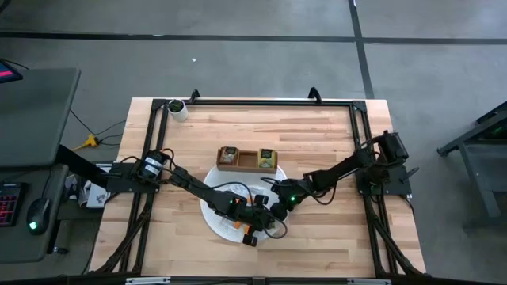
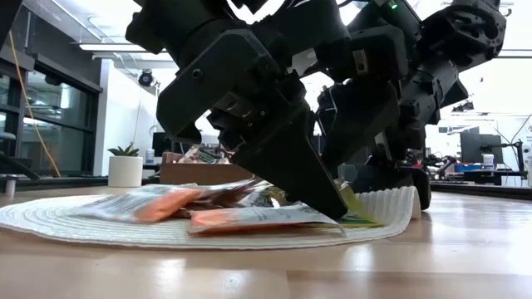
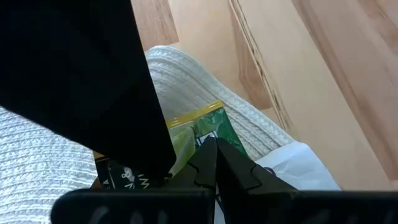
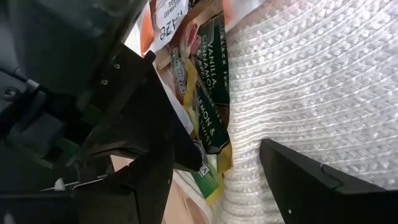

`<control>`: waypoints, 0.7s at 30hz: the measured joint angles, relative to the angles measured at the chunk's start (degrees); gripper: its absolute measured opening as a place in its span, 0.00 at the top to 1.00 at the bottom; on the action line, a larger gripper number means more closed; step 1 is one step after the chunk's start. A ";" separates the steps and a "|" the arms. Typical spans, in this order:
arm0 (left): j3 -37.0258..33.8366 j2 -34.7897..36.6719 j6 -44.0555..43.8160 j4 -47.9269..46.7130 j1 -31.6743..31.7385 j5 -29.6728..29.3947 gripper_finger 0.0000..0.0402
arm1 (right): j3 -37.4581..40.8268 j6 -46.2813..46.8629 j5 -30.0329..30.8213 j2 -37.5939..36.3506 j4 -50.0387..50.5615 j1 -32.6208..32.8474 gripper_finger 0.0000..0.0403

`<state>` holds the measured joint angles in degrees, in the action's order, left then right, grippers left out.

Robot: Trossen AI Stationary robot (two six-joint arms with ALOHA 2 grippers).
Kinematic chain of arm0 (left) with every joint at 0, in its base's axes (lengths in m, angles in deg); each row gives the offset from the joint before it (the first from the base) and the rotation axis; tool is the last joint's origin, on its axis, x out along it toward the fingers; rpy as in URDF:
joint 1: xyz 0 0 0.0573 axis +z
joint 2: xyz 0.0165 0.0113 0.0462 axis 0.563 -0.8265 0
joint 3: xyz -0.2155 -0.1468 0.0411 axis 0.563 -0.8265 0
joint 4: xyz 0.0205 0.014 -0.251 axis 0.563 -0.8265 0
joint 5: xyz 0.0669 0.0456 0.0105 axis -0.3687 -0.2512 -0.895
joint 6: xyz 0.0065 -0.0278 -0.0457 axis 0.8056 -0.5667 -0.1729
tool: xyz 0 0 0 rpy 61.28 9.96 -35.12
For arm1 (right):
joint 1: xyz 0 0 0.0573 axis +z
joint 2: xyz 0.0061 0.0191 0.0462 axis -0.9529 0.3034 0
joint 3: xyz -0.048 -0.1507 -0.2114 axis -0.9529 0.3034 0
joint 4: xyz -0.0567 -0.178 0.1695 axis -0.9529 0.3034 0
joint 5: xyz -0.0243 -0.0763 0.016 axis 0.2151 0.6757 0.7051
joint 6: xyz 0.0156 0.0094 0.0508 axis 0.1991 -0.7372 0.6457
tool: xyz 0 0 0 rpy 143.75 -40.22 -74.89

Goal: Pick & Place Tea
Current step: Put the yellow tea bag into the right section of the wooden organizer

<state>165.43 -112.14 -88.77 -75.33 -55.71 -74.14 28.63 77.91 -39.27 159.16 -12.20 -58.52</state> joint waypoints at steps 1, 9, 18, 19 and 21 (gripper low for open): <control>0.00 0.02 0.00 0.06 0.00 0.00 1.00 | 0.00 -0.22 0.07 0.01 0.11 -0.01 0.41; 0.00 0.01 0.00 0.27 0.07 0.43 1.00 | 0.13 -1.27 0.22 -1.02 0.40 -1.44 0.51; 0.00 0.00 0.00 0.22 0.07 1.25 1.00 | 0.22 -2.99 -0.28 -1.21 0.68 -2.51 0.76; 0.00 0.00 0.00 0.22 0.07 1.25 1.00 | 0.22 -3.02 -0.39 -1.21 0.67 -2.51 0.78; 0.00 0.00 0.00 0.22 0.07 1.27 1.00 | 0.22 -3.16 -0.62 -1.23 0.76 -2.54 0.83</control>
<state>165.43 -112.14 -88.77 -75.11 -55.65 -72.87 28.85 74.75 -39.89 157.93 -11.44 -61.05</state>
